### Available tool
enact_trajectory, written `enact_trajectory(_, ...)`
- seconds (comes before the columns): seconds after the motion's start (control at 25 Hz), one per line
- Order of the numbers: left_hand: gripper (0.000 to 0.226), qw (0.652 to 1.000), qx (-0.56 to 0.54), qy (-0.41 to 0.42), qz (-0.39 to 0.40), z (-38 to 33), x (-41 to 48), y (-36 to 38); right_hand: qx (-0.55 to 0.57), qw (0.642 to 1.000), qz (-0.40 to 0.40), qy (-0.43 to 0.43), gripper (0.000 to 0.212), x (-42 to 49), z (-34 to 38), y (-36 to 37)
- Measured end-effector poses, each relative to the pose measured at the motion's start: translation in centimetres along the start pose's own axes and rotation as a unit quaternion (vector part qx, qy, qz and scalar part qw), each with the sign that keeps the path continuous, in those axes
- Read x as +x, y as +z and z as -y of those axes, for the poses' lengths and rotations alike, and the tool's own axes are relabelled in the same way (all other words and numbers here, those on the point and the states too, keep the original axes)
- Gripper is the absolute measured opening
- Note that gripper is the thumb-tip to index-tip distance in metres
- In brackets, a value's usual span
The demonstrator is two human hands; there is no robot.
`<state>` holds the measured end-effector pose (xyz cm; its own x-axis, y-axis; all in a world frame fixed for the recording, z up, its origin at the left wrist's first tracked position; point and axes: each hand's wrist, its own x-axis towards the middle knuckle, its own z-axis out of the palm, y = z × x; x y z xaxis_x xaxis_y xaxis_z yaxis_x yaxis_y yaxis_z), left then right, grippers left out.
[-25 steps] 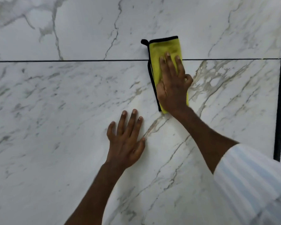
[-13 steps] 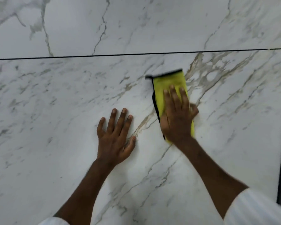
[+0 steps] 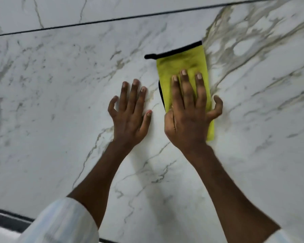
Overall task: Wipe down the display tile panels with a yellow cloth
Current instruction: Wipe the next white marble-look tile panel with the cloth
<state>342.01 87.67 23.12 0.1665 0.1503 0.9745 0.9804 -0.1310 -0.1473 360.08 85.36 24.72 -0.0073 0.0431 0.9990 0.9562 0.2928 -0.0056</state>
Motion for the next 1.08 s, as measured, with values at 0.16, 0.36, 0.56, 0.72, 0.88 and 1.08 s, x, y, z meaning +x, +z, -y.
enact_trajectory(0.16, 0.066, 0.996, -0.069, 0.013, 0.049, -2.0, -5.5, -0.2, -0.001, 0.999, 0.026, 0.047, 0.065, -8.5, 0.0, 0.0)
enact_trajectory(0.36, 0.066, 0.991, -0.045, 0.057, 0.112, -2.0, -19.2, 1.3, -0.01, 0.984, 0.175, 0.014, 0.078, -27.3, 1.9, 0.2)
enact_trajectory(0.56, 0.065, 0.991, -0.074, 0.042, 0.099, -2.0, -20.7, 2.4, -0.002, 0.982, 0.189, 0.022, 0.081, -27.4, 3.7, -0.9)
enact_trajectory(0.72, 0.067, 0.992, -0.09, 0.023, 0.08, -2.6, -20.8, 2.8, -0.04, 0.991, 0.112, 0.067, 0.077, -17.8, 0.9, -0.4)
enact_trajectory(0.88, 0.065, 0.996, -0.082, 0.021, 0.037, -2.6, -20.8, 3.6, -0.048, 0.99, 0.093, 0.089, 0.062, -29.0, 0.0, 0.5)
enact_trajectory(1.08, 0.075, 0.983, -0.138, 0.025, 0.119, -4.2, -29.0, 3.5, -0.035, 0.965, 0.256, 0.051, 0.066, -46.2, 2.3, -1.5)
